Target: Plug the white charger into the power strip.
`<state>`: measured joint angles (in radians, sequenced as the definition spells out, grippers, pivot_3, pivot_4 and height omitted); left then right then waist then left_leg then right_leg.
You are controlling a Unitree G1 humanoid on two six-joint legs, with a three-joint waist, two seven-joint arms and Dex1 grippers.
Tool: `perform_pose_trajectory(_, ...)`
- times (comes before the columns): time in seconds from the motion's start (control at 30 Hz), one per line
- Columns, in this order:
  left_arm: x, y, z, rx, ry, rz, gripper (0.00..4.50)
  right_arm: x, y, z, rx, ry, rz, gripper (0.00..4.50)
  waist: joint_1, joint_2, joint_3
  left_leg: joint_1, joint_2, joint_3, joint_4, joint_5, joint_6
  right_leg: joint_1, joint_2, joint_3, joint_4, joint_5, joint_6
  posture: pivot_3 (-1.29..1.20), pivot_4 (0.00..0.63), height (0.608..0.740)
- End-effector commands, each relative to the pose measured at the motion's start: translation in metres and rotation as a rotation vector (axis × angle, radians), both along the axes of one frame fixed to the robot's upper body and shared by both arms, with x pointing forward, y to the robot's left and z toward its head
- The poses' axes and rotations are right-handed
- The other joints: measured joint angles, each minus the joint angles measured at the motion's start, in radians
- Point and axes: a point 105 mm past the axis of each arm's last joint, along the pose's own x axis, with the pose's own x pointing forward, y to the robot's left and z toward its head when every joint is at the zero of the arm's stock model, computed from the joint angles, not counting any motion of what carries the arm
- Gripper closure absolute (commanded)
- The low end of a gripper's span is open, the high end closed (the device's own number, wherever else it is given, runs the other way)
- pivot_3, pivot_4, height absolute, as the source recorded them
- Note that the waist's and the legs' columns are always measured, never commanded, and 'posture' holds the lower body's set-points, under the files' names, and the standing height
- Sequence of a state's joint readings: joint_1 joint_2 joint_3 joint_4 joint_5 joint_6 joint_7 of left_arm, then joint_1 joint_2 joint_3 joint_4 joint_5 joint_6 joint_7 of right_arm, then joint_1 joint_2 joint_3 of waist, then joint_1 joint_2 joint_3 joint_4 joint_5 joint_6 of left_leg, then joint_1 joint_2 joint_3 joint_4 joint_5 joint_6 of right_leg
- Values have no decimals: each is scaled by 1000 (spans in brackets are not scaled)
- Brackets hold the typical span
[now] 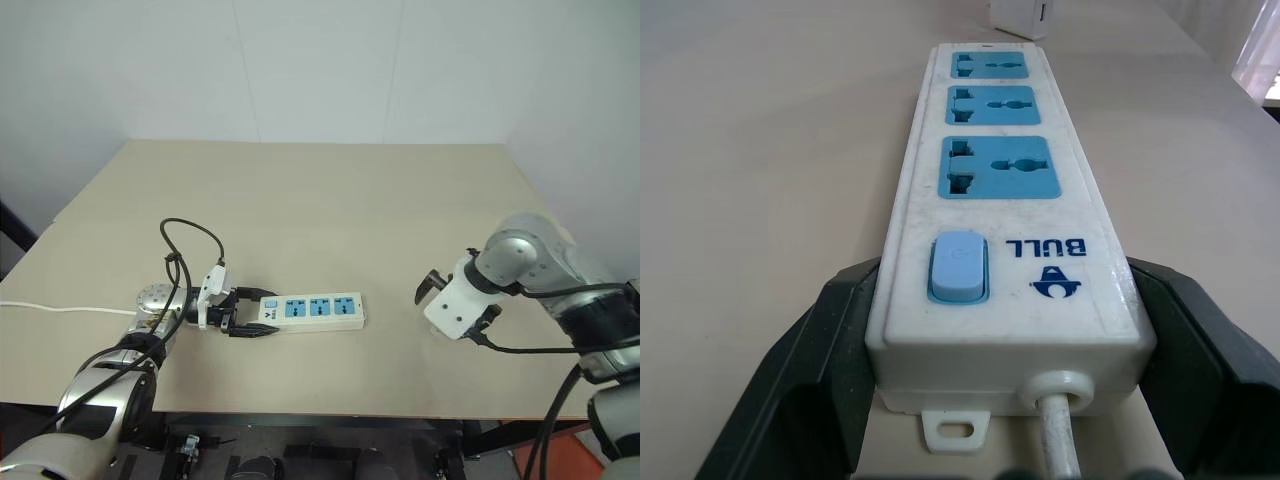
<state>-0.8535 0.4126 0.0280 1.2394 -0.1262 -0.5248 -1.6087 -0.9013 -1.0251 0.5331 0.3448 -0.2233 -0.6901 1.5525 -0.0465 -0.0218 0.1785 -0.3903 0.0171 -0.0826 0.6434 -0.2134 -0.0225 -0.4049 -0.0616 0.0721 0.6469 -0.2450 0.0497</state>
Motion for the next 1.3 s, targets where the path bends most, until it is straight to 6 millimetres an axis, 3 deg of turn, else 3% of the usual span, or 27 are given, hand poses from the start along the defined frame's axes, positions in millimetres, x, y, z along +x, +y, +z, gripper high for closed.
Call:
perform_pose_trajectory(0.03,-2,9,0,21,-15,9,1241,2,-6,3,-95,12,29,0,0,0,0,0,0,0,0,0,0,0,0,0,0,0,-1,0,150,740)
perform_pose_trajectory(0.97,-2,8,-1,26,-6,7,1241,4,-4,-29,-143,47,72,0,-2,0,0,1,0,0,0,0,0,0,0,0,1,1,-2,0,150,740)
perform_pose_trajectory(1.07,-2,9,-2,27,-2,9,1241,4,-4,-30,-151,52,105,581,-2,0,0,1,0,0,0,0,0,0,0,0,1,1,-2,0,150,740)
perform_pose_trajectory(1.3,-2,10,-2,34,-1,10,1241,7,-3,-31,-147,35,129,2872,-9,0,0,2,0,0,0,0,0,1,0,0,1,1,-2,0,150,740)
